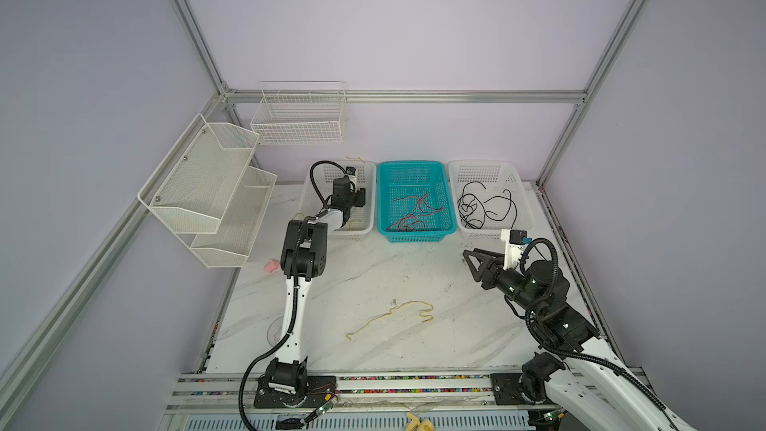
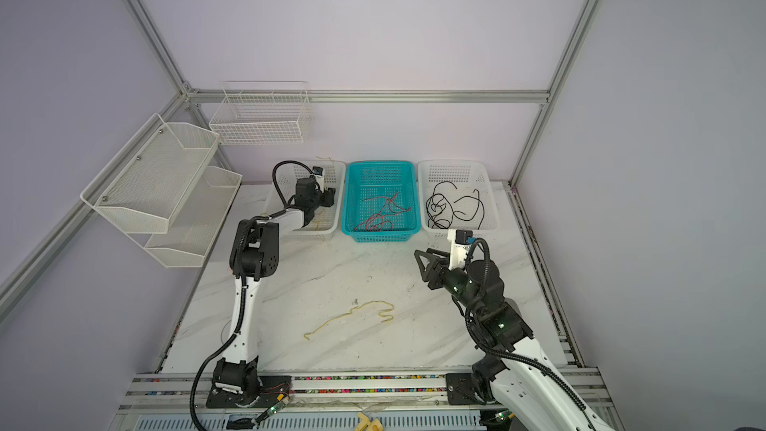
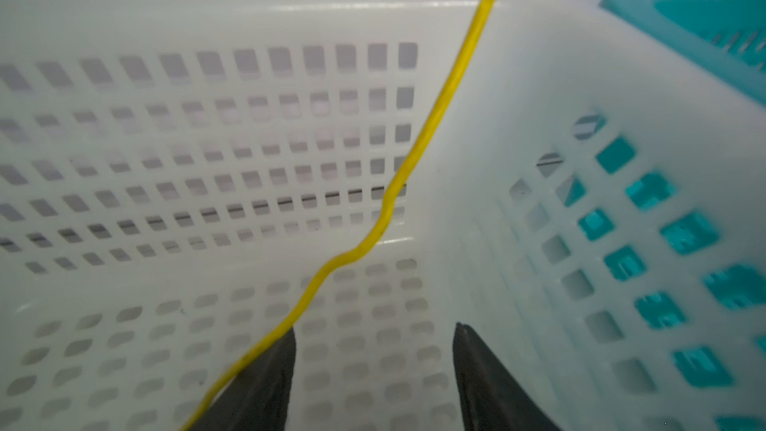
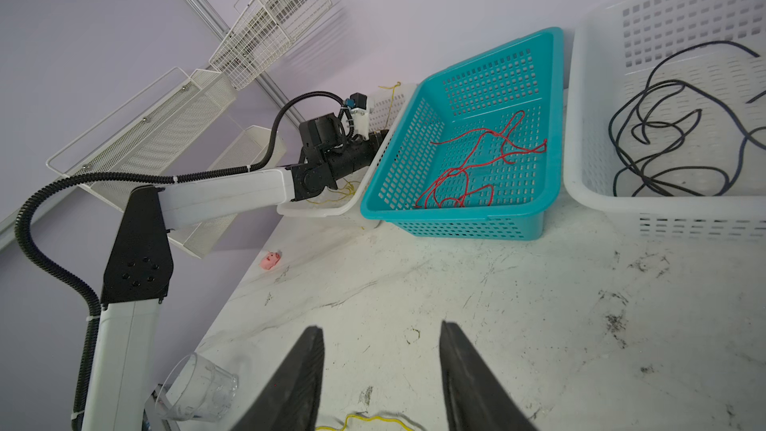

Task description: Untangle the cables

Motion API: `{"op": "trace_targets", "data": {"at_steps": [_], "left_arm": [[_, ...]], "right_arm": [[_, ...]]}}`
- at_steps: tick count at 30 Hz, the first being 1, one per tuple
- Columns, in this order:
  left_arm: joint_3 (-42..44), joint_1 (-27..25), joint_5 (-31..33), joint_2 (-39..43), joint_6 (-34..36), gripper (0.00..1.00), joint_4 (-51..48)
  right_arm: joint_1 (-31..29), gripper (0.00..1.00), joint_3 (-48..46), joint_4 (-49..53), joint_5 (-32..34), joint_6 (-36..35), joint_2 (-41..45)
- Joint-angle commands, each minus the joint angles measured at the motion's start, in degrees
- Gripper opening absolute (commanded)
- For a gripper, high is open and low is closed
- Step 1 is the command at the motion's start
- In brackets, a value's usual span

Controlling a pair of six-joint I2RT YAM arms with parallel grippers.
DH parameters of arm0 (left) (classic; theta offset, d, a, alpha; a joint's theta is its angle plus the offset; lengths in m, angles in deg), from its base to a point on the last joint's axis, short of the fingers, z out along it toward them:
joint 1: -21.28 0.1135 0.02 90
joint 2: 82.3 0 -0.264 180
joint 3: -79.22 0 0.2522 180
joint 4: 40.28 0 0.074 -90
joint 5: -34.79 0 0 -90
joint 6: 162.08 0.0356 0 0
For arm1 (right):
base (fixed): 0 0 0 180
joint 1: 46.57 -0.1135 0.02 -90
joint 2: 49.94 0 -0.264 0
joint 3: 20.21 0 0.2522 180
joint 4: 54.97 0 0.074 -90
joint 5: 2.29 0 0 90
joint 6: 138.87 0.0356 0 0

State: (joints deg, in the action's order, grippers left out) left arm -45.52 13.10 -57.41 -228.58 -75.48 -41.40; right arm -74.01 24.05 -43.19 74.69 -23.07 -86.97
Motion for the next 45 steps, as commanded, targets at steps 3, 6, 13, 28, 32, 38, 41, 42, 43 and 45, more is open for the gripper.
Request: {"op": "trace_targets", "data": {"at_steps": [3,6,13,28,32,38,41,42,43,45], "left_arm": [[-11.12,0.14,-0.05,-2.34,1.19,0.56,-0.73],[-11.57,0.21,1.14,-2.87,1.62,0.50,-0.15],[-7.99,1.58,2.10,-1.33,1.60,0.31,1.31],[17.66,1.61,0.75,14.06,0.05,0.05,17.68],[22.16,1.68,1.01,17.04,0.38,0.02,20.52],[24.67,1.82,1.32,19.09,1.22,0.03,22.78],[24.41,2.16,0.44,19.32,-0.01,0.00,22.79],[23.59,2.23,-0.79,19.08,0.10,0.04,21.32],[22.81,2.21,-1.73,19.01,0.40,0.12,19.62],[23.26,2.22,-1.22,19.13,0.33,0.39,19.50]], "right_arm": [[-0.36,0.48,-0.69,-2.33,-0.77,-0.75,-0.39],[-0.41,0.49,-0.88,-2.42,-0.86,-0.75,-0.49],[-0.49,0.48,-1.12,-3.02,-1.05,-0.58,-0.76],[-0.76,0.48,-0.86,-3.21,-0.89,-0.67,-0.40],[-0.73,0.48,-0.88,-3.32,-0.63,-0.74,-0.25],[-0.80,0.48,-0.69,-3.03,-0.61,-0.75,0.01],[-0.79,0.46,-0.70,-3.03,-0.65,-0.75,-0.03],[-0.86,0.46,-0.60,-3.04,-0.73,-0.75,-0.12],[-0.86,0.46,-0.61,-3.03,-0.79,-0.75,-0.22],[-0.87,0.47,-0.53,-2.99,-0.84,-0.70,-0.32]]}}
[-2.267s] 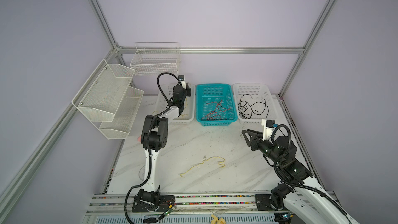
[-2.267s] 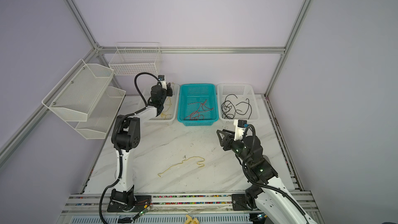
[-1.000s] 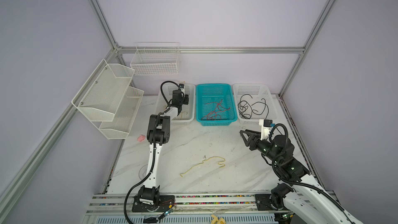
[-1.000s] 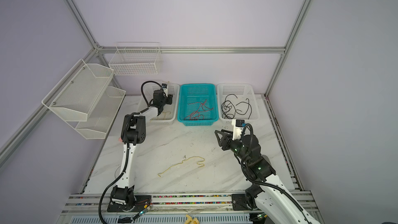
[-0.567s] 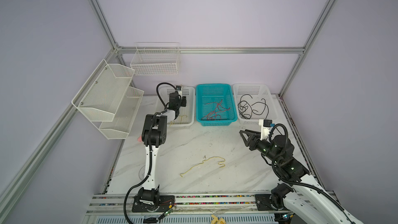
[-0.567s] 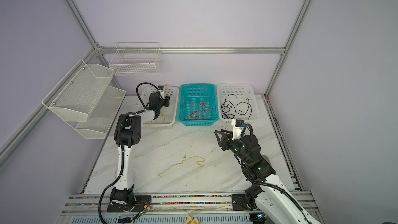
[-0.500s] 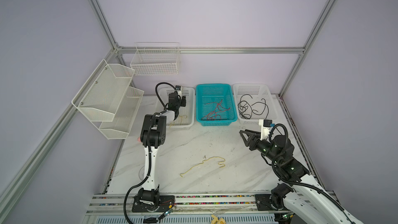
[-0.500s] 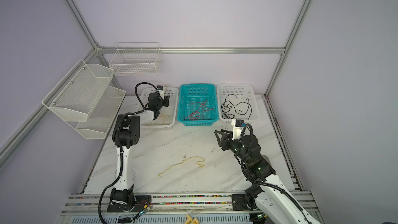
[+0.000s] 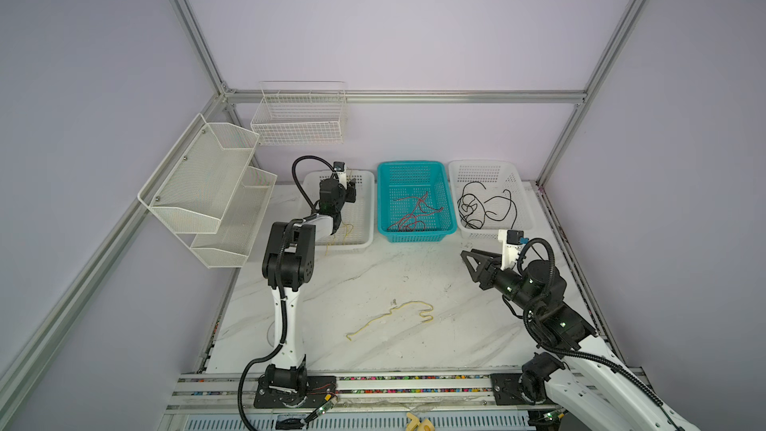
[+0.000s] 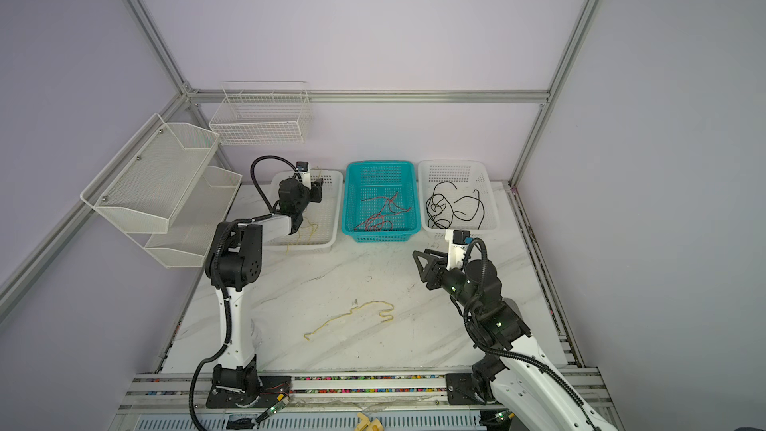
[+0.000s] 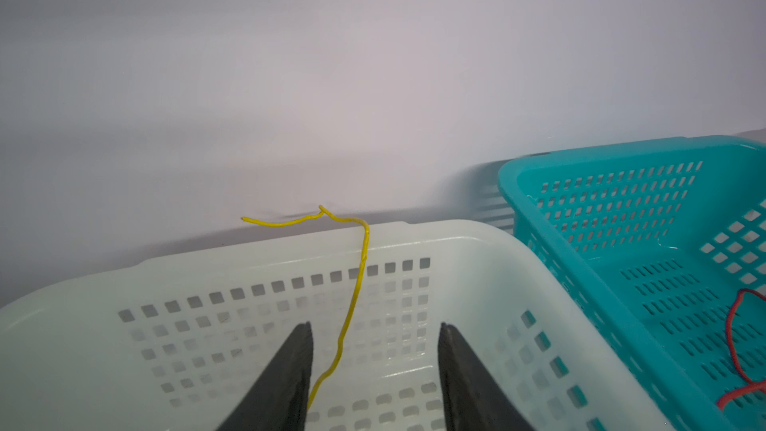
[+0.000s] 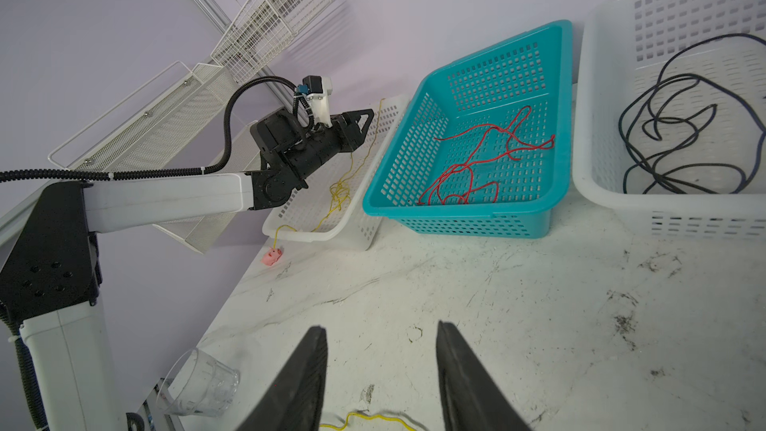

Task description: Untangle the cables

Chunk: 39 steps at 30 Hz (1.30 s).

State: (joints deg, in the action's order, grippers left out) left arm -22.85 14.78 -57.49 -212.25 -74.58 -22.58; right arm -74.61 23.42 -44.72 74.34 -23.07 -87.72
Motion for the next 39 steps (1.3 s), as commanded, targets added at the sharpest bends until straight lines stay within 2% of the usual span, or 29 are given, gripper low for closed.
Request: {"op": "trace_targets", "data": {"at_steps": [1,3,5,8,10,16,22,26,31,35,39], "left_arm": [[1.50,0.51,0.55,3.19,-0.82,0.51,1.79],[2.92,0.65,2.60,4.25,-0.77,0.62,3.56],[3.06,0.94,2.47,4.98,-0.31,0.67,3.05],[3.03,1.27,2.78,6.24,-1.04,0.82,3.01],[1.70,1.32,2.47,6.67,-0.89,0.86,1.44],[-5.40,1.54,4.92,4.03,1.59,0.86,-9.34],[-8.81,2.64,-1.05,2.45,0.39,0.85,-16.64],[-9.67,2.64,-0.53,1.37,0.39,0.83,-17.52],[-15.34,2.67,-1.41,-2.11,1.40,0.80,-23.62],[-18.17,2.64,0.15,-4.63,2.71,0.79,-24.44],[-21.80,2.63,0.83,-7.09,4.30,0.71,-26.78]], "right_arm": [[-0.24,0.48,0.18,-1.41,-0.49,-0.75,0.34],[-0.22,0.48,0.17,-1.41,-0.57,-0.75,0.34],[-0.29,0.48,0.15,-1.41,-0.62,-0.75,0.29],[-0.27,0.49,0.18,-1.41,-0.59,-0.75,0.24],[-0.28,0.49,0.31,-1.50,-0.52,-0.74,0.25],[-0.29,0.49,0.37,-1.08,-0.17,-0.84,0.47],[-0.27,0.49,0.41,-1.00,-0.13,-0.84,0.61],[-0.27,0.49,0.37,-1.25,-0.52,-0.82,0.21],[-0.28,0.48,0.33,-1.33,-0.44,-0.75,0.43],[-0.31,0.49,0.17,-1.51,-0.60,-0.75,0.25],[-0.33,0.49,0.10,-1.56,-0.62,-0.75,0.07]]}}
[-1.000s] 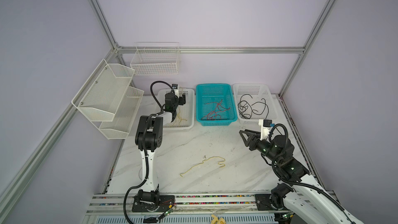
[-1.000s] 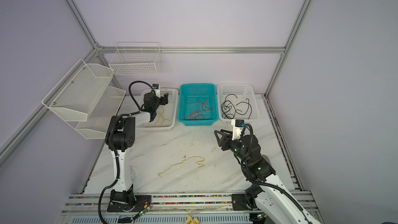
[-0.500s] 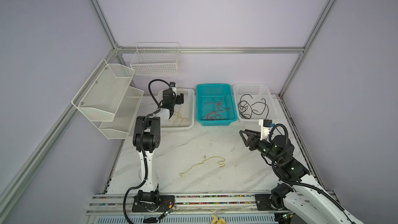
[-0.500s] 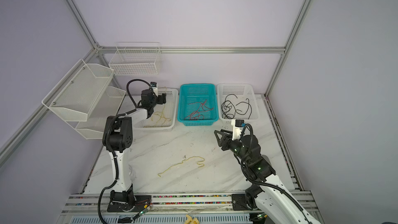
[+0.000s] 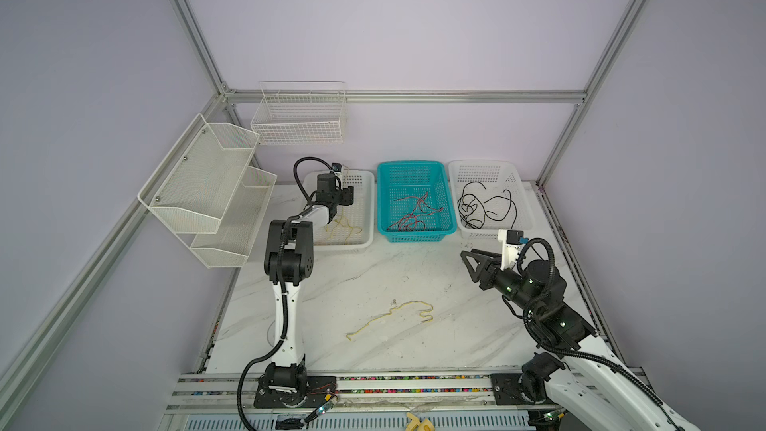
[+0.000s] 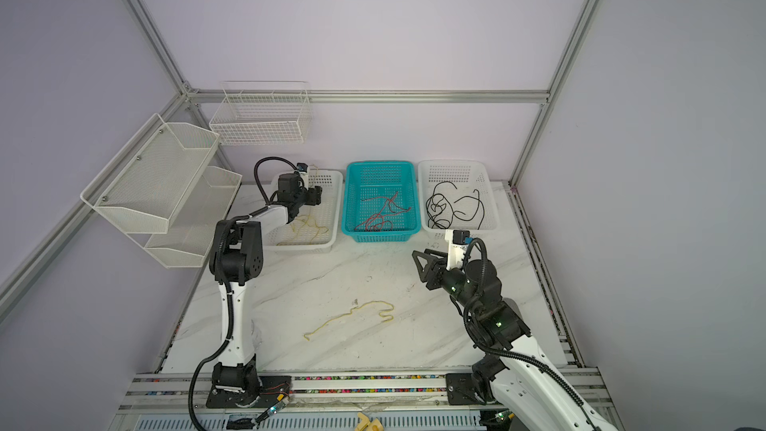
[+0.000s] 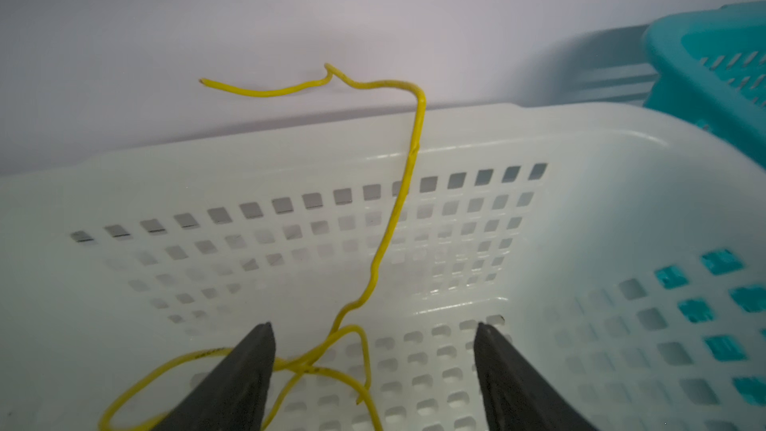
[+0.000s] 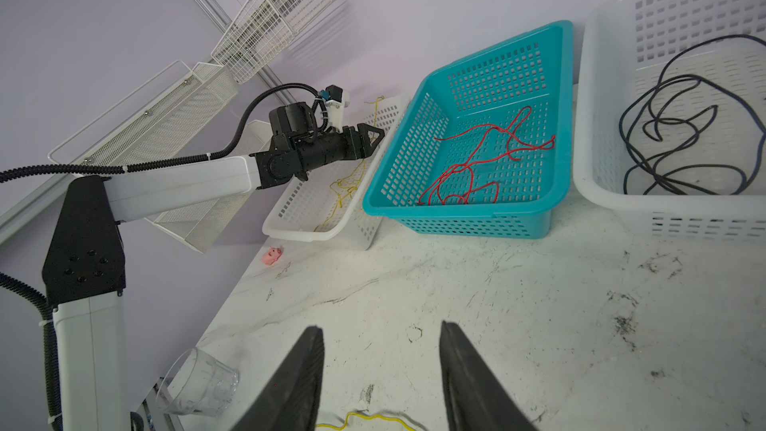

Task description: Untangle the cables

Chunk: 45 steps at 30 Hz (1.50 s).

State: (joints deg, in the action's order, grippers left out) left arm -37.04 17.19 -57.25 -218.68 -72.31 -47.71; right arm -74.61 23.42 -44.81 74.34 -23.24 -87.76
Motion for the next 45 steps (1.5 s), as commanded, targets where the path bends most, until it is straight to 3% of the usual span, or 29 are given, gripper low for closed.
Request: {"op": "trace_targets", "data": {"at_steps": [1,10,25,36,45], "left_arm": [[-7.96,0.23,0.79,-0.91,2.23,0.69,-1.79],[-4.29,0.24,0.30,0.61,2.95,0.40,3.11],[-1.96,0.23,-1.99,2.62,3.97,0.00,7.96],[2.66,0.24,-5.07,8.11,3.59,0.00,13.96],[14.89,0.14,-7.39,17.99,1.87,0.00,18.19]], "right_arm": [[-0.29,0.49,0.10,-1.50,-0.57,-0.57,0.12],[-0.29,0.49,0.02,-1.55,-0.52,-0.49,0.03],[-0.32,0.49,0.02,-1.57,-0.25,-0.40,-0.06],[-0.27,0.48,0.11,-1.51,-0.08,-0.40,0.20],[-0.33,0.48,0.10,-1.80,-0.15,-0.33,0.39]]}}
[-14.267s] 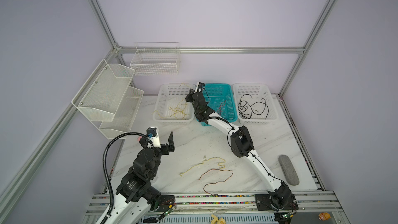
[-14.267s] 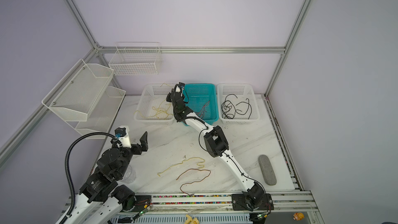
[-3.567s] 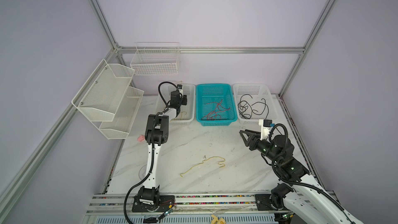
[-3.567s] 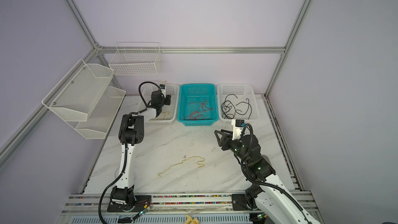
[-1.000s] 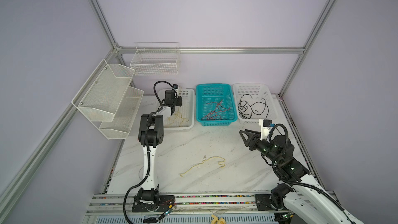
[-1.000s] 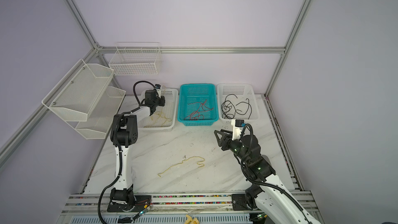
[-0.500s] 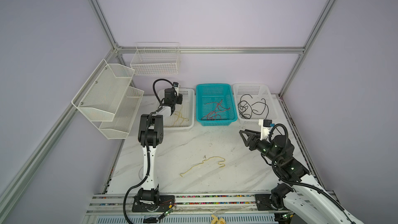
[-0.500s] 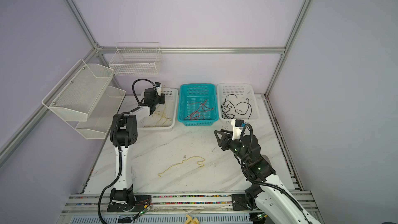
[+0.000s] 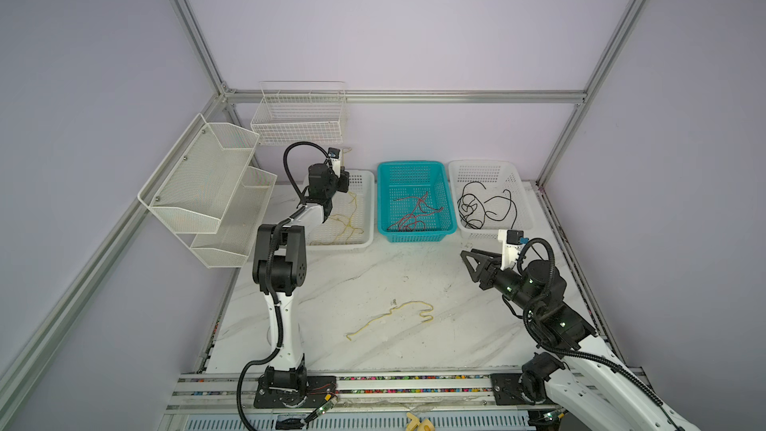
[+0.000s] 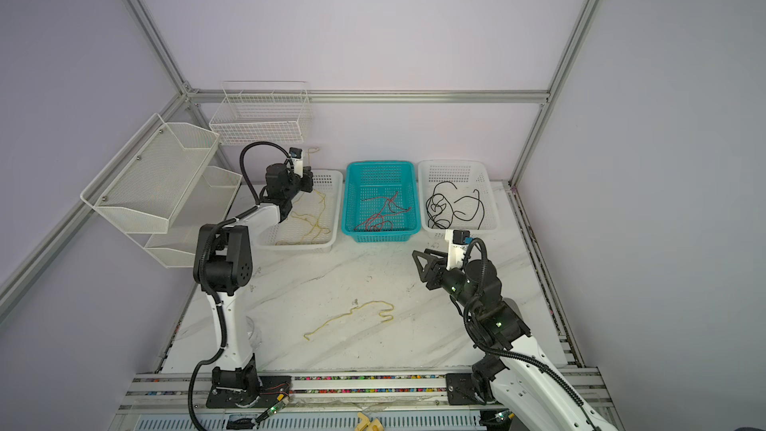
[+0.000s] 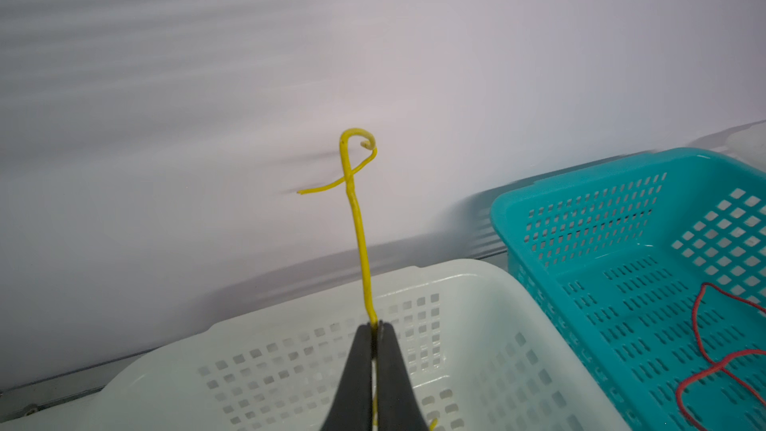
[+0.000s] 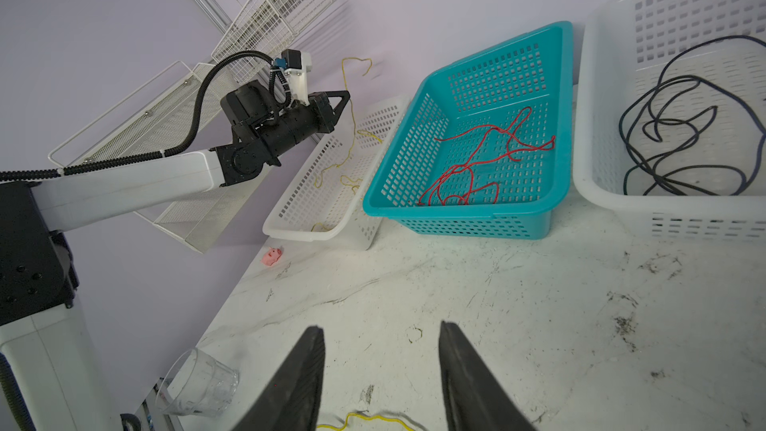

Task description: Untangle the cables

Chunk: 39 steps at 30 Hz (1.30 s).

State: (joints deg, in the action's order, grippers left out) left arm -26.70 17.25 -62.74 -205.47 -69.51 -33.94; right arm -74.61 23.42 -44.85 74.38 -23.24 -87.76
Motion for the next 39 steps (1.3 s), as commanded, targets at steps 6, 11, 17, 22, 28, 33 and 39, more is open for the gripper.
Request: {"op": "trace_targets", "data": {"at_steps": [6,11,17,22,28,33,39], "left_arm": [[13.55,-0.04,-1.52,10.29,-2.13,0.00,6.93],[18.42,-0.05,-1.04,11.20,-2.12,0.00,8.54],[22.66,0.05,-0.14,11.71,-2.39,0.00,10.23],[26.68,0.08,0.14,13.15,-3.18,0.00,13.20],[27.20,0.51,-1.12,12.52,-4.05,0.00,12.09],[24.89,0.82,-0.80,14.17,-4.09,0.31,9.20],[24.65,0.78,-1.09,18.76,-6.08,0.56,7.12]], "right_arm": [[-0.47,0.48,0.29,-1.90,-0.21,-0.40,0.47],[-0.61,0.48,0.19,-1.90,-0.39,-0.36,0.99],[-0.56,0.48,0.16,-1.63,-0.39,-0.37,1.39],[-0.62,0.48,-0.09,-1.90,-0.56,-0.31,1.11],[-0.66,0.48,0.19,-1.99,-0.83,-0.31,0.81],[-0.63,0.48,0.81,-1.32,-0.92,-0.40,0.00],[-0.73,0.48,1.47,-0.34,-0.74,-0.18,-0.73]]}}
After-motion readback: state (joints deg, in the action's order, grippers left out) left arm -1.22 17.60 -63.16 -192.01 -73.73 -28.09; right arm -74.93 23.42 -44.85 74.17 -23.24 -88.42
